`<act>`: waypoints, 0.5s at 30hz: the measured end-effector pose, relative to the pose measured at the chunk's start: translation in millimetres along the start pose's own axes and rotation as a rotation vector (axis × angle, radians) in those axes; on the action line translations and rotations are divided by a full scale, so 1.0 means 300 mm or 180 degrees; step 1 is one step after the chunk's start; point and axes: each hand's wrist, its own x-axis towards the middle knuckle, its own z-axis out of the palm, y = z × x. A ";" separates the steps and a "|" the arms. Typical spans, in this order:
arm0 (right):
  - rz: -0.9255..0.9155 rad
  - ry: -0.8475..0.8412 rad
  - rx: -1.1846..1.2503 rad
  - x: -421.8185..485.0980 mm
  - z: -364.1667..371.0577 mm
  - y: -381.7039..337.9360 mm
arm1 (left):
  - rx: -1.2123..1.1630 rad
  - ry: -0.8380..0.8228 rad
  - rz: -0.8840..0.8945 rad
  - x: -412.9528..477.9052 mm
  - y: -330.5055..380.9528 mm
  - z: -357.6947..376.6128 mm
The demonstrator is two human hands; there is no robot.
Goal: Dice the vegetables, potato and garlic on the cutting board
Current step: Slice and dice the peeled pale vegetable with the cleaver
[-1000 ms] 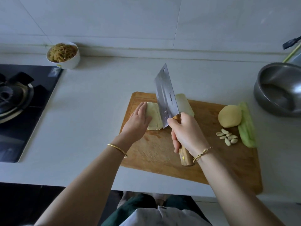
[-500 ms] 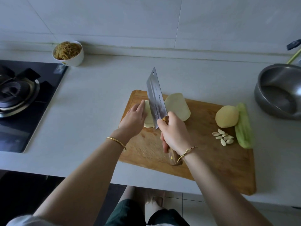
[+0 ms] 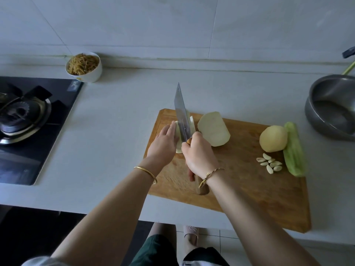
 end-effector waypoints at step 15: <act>0.0603 -0.0123 0.0097 0.047 0.097 0.060 | 0.0099 0.0153 0.0180 0.013 -0.034 0.028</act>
